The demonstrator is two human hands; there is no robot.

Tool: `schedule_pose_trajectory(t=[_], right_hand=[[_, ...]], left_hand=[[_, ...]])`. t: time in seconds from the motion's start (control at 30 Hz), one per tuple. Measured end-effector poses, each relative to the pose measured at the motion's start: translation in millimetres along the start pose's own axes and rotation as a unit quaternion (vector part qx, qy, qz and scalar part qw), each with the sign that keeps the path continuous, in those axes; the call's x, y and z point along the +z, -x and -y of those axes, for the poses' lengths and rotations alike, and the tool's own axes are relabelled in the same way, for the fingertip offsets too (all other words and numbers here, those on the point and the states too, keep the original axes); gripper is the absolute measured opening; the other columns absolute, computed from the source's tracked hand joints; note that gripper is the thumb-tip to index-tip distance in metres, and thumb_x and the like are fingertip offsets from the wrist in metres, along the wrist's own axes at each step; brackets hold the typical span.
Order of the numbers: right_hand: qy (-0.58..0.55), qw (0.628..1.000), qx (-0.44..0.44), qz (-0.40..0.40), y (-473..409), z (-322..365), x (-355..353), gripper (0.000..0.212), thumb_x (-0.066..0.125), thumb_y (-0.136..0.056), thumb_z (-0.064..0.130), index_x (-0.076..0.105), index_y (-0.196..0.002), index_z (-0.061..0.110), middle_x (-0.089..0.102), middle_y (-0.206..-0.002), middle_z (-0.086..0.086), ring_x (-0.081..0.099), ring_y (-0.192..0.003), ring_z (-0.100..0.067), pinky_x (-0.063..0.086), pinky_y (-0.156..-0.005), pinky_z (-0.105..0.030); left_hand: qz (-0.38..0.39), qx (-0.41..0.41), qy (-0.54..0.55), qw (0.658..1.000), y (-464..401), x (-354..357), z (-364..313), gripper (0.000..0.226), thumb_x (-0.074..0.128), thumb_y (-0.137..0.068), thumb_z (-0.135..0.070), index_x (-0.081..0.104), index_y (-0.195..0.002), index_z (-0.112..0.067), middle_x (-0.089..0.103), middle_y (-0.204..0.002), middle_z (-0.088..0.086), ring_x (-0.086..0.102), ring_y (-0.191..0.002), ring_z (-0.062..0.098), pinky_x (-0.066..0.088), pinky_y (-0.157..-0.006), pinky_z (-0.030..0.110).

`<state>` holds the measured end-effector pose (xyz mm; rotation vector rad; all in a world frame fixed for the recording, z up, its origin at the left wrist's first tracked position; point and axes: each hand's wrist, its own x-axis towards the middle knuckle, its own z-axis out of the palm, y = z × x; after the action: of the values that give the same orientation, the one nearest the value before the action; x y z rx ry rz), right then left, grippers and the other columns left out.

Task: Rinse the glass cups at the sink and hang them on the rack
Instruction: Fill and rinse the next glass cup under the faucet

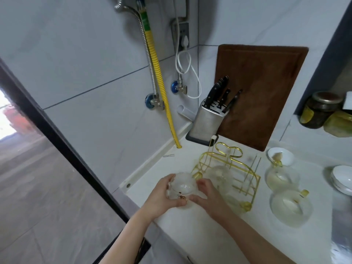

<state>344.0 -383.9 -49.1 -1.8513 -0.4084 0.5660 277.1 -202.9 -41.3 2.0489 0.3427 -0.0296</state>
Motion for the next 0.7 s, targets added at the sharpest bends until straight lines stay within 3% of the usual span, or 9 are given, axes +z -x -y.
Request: schedule_pose_trajectory(t=[0.1,0.17,0.23,0.33,0.47,0.57,0.63,0.7], right_hand=[[-0.018,1.0,-0.011,-0.019,31.7,-4.4,-24.0,0.049,0.073,-0.082,0.022,0.04,-0.118,0.028,0.05,-0.122,0.011,0.046,-0.124,-0.008,0.035,-0.098,-0.022],[-0.021,0.999,-0.02,-0.031,59.0,-6.9,-45.9,0.053,0.072,-0.083,0.022,0.041,-0.124,0.032,0.049,-0.122,0.016,0.045,-0.121,-0.004,0.033,-0.099,-0.02],[-0.023,0.998,-0.031,-0.049,90.1,-9.9,-70.9,0.049,0.071,-0.085,0.02,0.046,-0.123,0.037,0.053,-0.119,0.021,0.049,-0.115,0.004,0.036,-0.093,-0.008],[-0.028,0.996,-0.035,-0.083,140.6,-19.5,-110.0,0.047,0.071,-0.084,0.017,0.043,-0.109,0.046,0.052,-0.11,0.028,0.049,-0.105,0.01,0.039,-0.078,0.004],[-0.04,0.988,-0.019,-0.146,208.6,-46.2,-160.0,0.063,0.072,-0.083,0.025,0.04,-0.137,0.031,0.05,-0.127,0.017,0.044,-0.124,-0.001,0.034,-0.095,-0.01],[-0.056,0.981,-0.012,-0.187,260.1,-68.4,-197.3,0.063,0.073,-0.082,0.027,0.04,-0.134,0.039,0.051,-0.127,0.021,0.045,-0.124,0.002,0.037,-0.098,-0.014],[-0.068,0.973,-0.015,-0.219,295.2,-79.2,-220.5,0.061,0.073,-0.081,0.024,0.041,-0.129,0.042,0.052,-0.124,0.025,0.047,-0.12,0.008,0.04,-0.094,-0.011],[-0.071,0.965,-0.012,-0.252,327.6,-90.0,-242.6,0.06,0.073,-0.082,0.02,0.041,-0.128,0.041,0.052,-0.12,0.029,0.047,-0.116,0.015,0.043,-0.083,-0.003]], left_hand=[[0.015,0.027,-0.003,1.0,13.5,22.7,-26.0,0.07,0.088,-0.067,-0.011,0.043,-0.107,-0.047,0.049,-0.109,-0.026,0.049,-0.095,-0.025,0.046,-0.081,0.007],[0.028,0.046,-0.005,0.999,23.3,44.4,-43.2,0.07,0.09,-0.063,-0.02,0.049,-0.116,-0.043,0.052,-0.113,-0.022,0.052,-0.103,-0.016,0.048,-0.087,0.014],[0.044,0.055,-0.011,0.997,32.9,71.8,-57.9,0.087,0.091,-0.059,-0.033,0.046,-0.134,-0.035,0.048,-0.127,-0.016,0.049,-0.117,0.001,0.048,-0.098,0.029],[0.072,0.071,0.002,0.995,51.5,118.0,-84.3,0.091,0.091,-0.056,-0.035,0.043,-0.133,-0.04,0.045,-0.132,-0.017,0.046,-0.12,0.001,0.045,-0.102,0.033],[0.107,0.104,0.018,0.989,80.2,188.4,-122.6,0.084,0.09,-0.049,-0.042,0.043,-0.117,-0.057,0.047,-0.128,-0.023,0.047,-0.121,-0.001,0.046,-0.105,0.037],[0.14,0.136,0.025,0.98,100.6,243.7,-150.0,0.098,0.089,-0.052,-0.046,0.039,-0.137,-0.043,0.042,-0.138,-0.016,0.043,-0.129,0.005,0.043,-0.109,0.041],[0.166,0.159,0.014,0.973,114.3,279.8,-168.8,0.103,0.089,-0.061,-0.038,0.032,-0.147,-0.032,0.037,-0.144,-0.012,0.039,-0.133,0.005,0.038,-0.112,0.039],[0.194,0.18,0.008,0.964,126.3,313.8,-187.6,0.104,0.089,-0.065,-0.034,0.028,-0.148,-0.031,0.033,-0.146,-0.012,0.036,-0.135,0.005,0.036,-0.114,0.037]])
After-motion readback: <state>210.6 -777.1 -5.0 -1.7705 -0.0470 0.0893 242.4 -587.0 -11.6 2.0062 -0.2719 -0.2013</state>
